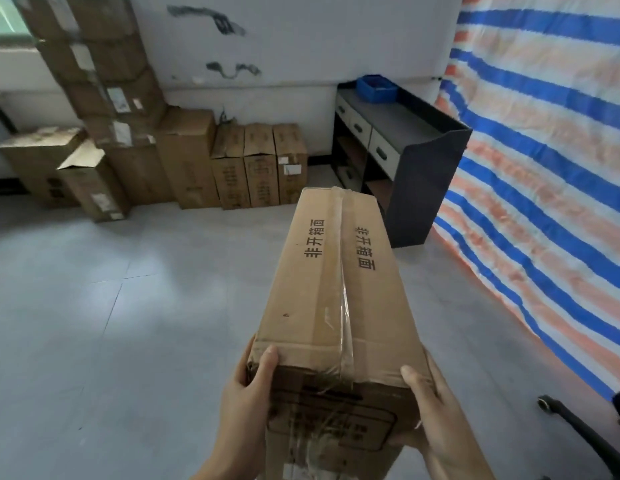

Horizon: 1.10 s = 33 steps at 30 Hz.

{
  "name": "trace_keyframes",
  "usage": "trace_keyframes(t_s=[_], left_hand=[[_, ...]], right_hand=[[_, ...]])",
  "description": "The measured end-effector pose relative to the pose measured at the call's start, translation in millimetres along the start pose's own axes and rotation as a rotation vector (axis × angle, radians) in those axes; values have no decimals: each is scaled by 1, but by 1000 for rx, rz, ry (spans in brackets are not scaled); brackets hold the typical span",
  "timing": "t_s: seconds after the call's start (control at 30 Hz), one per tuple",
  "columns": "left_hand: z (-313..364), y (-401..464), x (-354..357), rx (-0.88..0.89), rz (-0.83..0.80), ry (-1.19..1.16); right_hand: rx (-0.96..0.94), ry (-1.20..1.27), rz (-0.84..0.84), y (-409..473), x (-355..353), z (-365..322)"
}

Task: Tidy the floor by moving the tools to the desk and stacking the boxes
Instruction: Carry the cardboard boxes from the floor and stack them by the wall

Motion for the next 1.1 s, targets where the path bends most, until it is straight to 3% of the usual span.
trace_keyframes(t_s=[0.43, 0.8, 1.1], left_hand=[[82, 257, 151, -16, -6, -51], [179, 523, 284, -33, -118, 32], [208, 722, 419, -54, -112, 11]], right_hand=[[-43, -114, -161, 280, 114, -145], [-27, -62, -14, 523, 223, -258], [-41, -69, -65, 758, 274, -344]])
Point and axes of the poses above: each hand's wrist, its own y-axis towards the middle knuckle, its own x-axis out of the palm, z = x × y, the point moved 7 cm from there along y, towards the middle knuckle
